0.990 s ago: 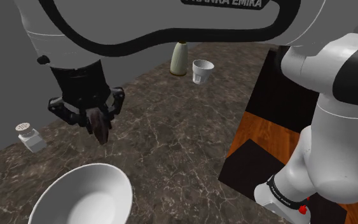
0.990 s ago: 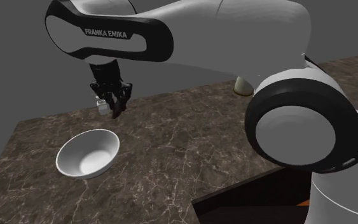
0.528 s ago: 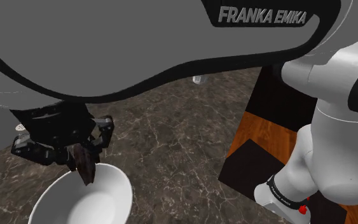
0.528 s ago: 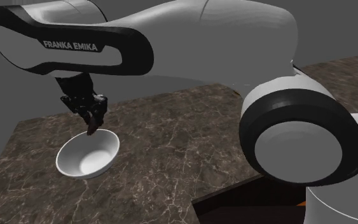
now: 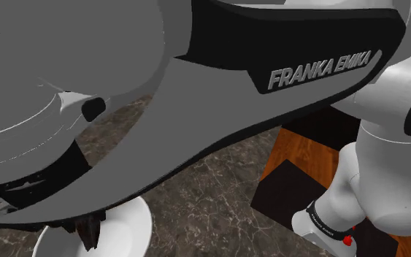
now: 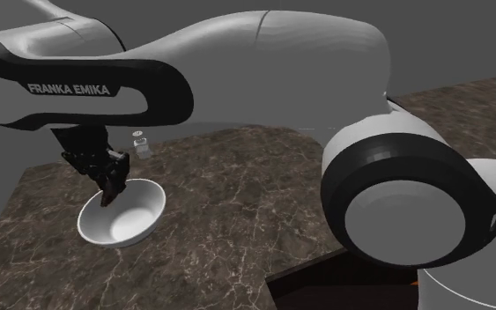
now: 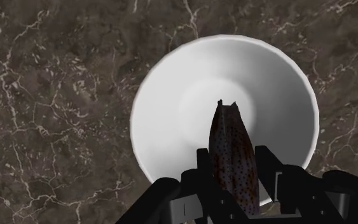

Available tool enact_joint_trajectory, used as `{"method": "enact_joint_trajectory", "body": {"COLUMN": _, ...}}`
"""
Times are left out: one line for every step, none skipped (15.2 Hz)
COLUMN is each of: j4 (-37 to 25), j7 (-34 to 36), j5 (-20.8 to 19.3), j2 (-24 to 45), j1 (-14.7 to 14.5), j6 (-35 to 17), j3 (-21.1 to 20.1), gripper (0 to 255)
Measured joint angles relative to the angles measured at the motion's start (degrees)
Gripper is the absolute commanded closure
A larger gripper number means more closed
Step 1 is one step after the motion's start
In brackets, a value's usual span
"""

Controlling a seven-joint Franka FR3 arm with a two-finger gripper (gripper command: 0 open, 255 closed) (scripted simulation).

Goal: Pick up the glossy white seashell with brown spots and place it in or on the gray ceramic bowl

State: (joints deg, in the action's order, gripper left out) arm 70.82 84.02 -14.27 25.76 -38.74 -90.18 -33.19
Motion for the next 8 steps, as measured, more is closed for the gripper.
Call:
{"method": "enact_joint_trajectory", "body": {"j4": 0.97, "j7": 0.13, "j5": 0.08, "j2": -0.19, "j1": 0.14, "j6": -0.78, "j3": -0.03, "gripper": 255}}
{"method": "enact_joint_trajectory", "body": {"j4": 1.99, "j7": 0.16, "j5": 0.12, "j2": -0.30, "j1": 0.34, "j6": -1.67, "j3": -0.02, "gripper": 255}}
{"method": "enact_joint_trajectory", "body": {"j4": 2.90, "j7": 0.16, "j5": 0.15, "j2": -0.36, "j1": 0.53, "j6": -2.51, "j3": 0.01, "gripper": 255}}
{"method": "enact_joint_trajectory", "body": {"j4": 3.76, "j7": 0.27, "j5": 0.14, "j2": -0.37, "j1": 0.63, "j6": -3.34, "j3": 0.02, "gripper": 255}}
{"method": "enact_joint_trajectory", "body": {"j4": 4.78, "j7": 0.32, "j5": 0.22, "j2": -0.58, "j1": 0.83, "j6": -4.15, "j3": 0.01, "gripper": 255}}
{"method": "enact_joint_trajectory", "body": {"j4": 5.65, "j7": 0.45, "j5": 0.22, "j2": -0.61, "j1": 0.91, "j6": -4.97, "j3": 0.01, "gripper": 255}}
{"method": "enact_joint_trajectory", "body": {"j4": 6.28, "j7": 0.44, "j5": 0.15, "j2": -0.48, "j1": 1.02, "j6": -5.70, "j3": 0.07, "gripper": 255}}
{"method": "enact_joint_trajectory", "body": {"j4": 7.14, "j7": 0.48, "j5": 0.17, "j2": -0.57, "j1": 1.17, "j6": -6.46, "j3": 0.08, "gripper": 255}}
